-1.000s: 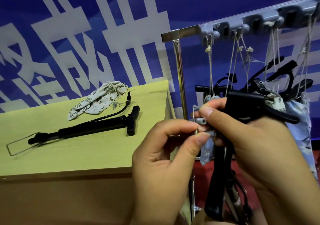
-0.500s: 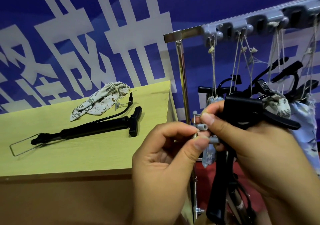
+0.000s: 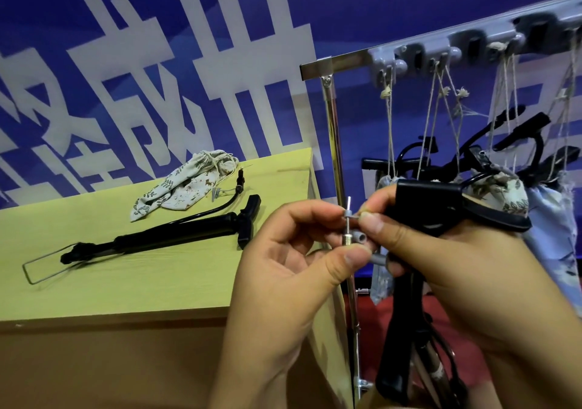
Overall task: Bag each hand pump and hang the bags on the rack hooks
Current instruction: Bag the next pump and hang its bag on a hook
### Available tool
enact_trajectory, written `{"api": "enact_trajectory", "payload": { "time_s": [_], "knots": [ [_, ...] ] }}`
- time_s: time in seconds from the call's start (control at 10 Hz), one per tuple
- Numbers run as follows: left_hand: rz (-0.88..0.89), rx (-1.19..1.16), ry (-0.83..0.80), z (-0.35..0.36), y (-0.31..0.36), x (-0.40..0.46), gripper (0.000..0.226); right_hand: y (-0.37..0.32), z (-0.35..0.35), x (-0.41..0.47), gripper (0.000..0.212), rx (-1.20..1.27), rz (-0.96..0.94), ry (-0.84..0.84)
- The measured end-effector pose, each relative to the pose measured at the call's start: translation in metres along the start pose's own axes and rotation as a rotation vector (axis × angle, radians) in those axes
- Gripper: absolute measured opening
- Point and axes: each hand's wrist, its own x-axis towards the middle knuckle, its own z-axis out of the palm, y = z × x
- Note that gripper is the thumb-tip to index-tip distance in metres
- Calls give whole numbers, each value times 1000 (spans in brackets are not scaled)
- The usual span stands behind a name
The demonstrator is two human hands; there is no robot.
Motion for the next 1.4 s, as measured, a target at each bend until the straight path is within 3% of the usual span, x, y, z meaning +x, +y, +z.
{"api": "enact_trajectory", "payload": {
  "time_s": [0.3, 0.4, 0.5, 0.6, 0.7, 0.8, 0.9, 1.0, 1.1, 1.2, 1.3, 1.4],
  "knots": [
    [100, -28, -6, 3, 3, 3, 22, -3, 2, -2, 21, 7, 31, -98],
    [120, 19, -13, 3, 0, 4, 23, -8, 5, -2, 6, 95, 14, -59],
    [81, 78, 9, -5, -11, 5, 35, -10, 7, 2, 7, 246, 46, 104],
    [-34, 141, 30, -6, -32, 0, 63, -10, 4, 9, 11, 341, 75, 161],
    [-223, 176, -44, 6, -55, -6, 61, -7, 0, 12, 12, 413, 102, 206],
    [-274, 295, -191, 21, -66, -4, 24, -5, -1, 17, 12, 454, 115, 157],
    [-256, 284, -214, 29, -70, 1, 13, -2, -12, 22, 11, 360, 95, 162],
    [-247, 310, -168, 30, -75, 7, 14, 14, -42, 20, 36, 108, 80, 156],
    [-254, 289, -83, 30, -71, 16, 18, 41, -79, 4, 84, -42, 146, -32],
    [-250, 219, -22, 28, -46, 34, 28, 62, -96, -8, 110, -92, 285, -270],
    [-244, 137, 18, 16, -11, 63, 33, 67, -79, 0, 88, -347, 253, -428],
    [-288, 123, 0, -1, 16, 95, 31, 58, -48, 22, 43, -445, 111, -214]
  ]
}}
